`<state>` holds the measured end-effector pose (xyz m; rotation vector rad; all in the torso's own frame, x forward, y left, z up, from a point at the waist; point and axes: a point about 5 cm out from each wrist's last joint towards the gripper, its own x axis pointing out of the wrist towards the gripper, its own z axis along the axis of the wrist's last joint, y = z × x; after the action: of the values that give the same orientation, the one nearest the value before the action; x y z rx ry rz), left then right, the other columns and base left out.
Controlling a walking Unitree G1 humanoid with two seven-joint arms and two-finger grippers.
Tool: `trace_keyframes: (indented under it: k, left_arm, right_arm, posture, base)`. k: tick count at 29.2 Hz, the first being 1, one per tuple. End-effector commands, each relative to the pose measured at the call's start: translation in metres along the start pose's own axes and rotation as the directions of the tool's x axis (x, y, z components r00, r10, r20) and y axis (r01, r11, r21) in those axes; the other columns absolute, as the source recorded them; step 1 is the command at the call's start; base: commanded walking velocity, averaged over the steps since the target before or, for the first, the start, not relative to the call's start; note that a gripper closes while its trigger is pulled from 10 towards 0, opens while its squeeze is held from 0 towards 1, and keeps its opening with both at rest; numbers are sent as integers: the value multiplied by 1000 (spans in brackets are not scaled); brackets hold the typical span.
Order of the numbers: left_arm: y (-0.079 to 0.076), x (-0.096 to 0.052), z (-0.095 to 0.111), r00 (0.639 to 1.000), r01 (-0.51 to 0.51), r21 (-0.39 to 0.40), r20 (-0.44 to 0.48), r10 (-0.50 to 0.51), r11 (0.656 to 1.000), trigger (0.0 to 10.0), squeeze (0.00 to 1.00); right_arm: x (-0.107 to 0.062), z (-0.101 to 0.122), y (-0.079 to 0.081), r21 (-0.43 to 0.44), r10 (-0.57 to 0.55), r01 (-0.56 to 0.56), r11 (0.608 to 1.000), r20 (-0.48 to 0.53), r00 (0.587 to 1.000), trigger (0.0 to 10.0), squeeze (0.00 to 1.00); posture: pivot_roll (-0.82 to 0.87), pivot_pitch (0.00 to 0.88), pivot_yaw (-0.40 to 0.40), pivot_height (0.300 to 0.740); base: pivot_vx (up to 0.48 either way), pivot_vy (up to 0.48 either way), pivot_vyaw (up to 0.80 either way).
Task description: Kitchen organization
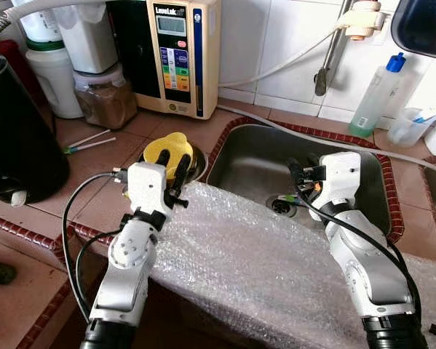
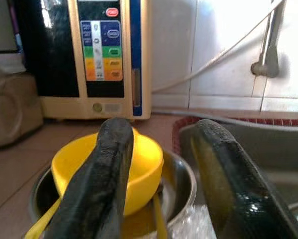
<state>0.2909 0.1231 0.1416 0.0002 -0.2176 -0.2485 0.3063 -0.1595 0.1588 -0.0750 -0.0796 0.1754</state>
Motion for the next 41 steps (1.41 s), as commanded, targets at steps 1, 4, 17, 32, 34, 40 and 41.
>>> trace_keyframes:
  k: [1, 4, 17, 32, 34, 40, 41]
  left_arm:
    - [2, -2, 8, 1000, -1, -1, 18, 1, 1000, 10000, 1000]
    - [8, -4, 10, 1000, -25, 4, 11, 25, 1000, 10000, 1000]
    - [23, -13, 1, 980, -136, 33, -141, 140, 990, 10000, 1000]
    - [18, -10, 2, 979, -108, 25, -170, 110, 994, 10000, 0]
    - [16, -10, 2, 981, -95, 7, -169, 95, 995, 10000, 176]
    - [16, -11, 3, 983, -89, -19, -160, 85, 996, 10000, 1000]
    - [16, -11, 3, 983, -89, -20, -160, 85, 996, 10000, 1000]
  right_arm:
    - [-4, 3, -6, -12, -24, 24, 1000, 27, 999, 10000, 1000]
    - [-9, 2, -8, -18, -52, 53, 998, 28, 998, 10000, 1000]
    - [-19, -5, -2, 4, -77, 77, 997, 6, 997, 10000, 1000]
    - [-15, -5, 3, 29, -70, 70, 997, 2, 998, 10000, 1000]
    - [-15, -4, 4, 33, -69, 69, 997, 4, 998, 10000, 1000]
    - [-16, -3, 4, 36, -77, 77, 996, 20, 997, 10000, 1000]
    - [-16, -2, 4, 36, -78, 77, 996, 21, 997, 10000, 1000]
  posture:
    - [-17, 0, -10, 740]
    - [-15, 0, -13, 740]
    - [-14, 0, -5, 740]
    - [-10, 0, -10, 740]
    - [-11, 0, -7, 740]
    - [-10, 0, -7, 740]
    - [-10, 0, -7, 740]
  base:
    - [0, 0, 0]
    - [0, 0, 0]
    - [0, 0, 0]
    - [0, 0, 0]
    - [0, 0, 0]
    - [0, 0, 0]
    - [0, 0, 0]
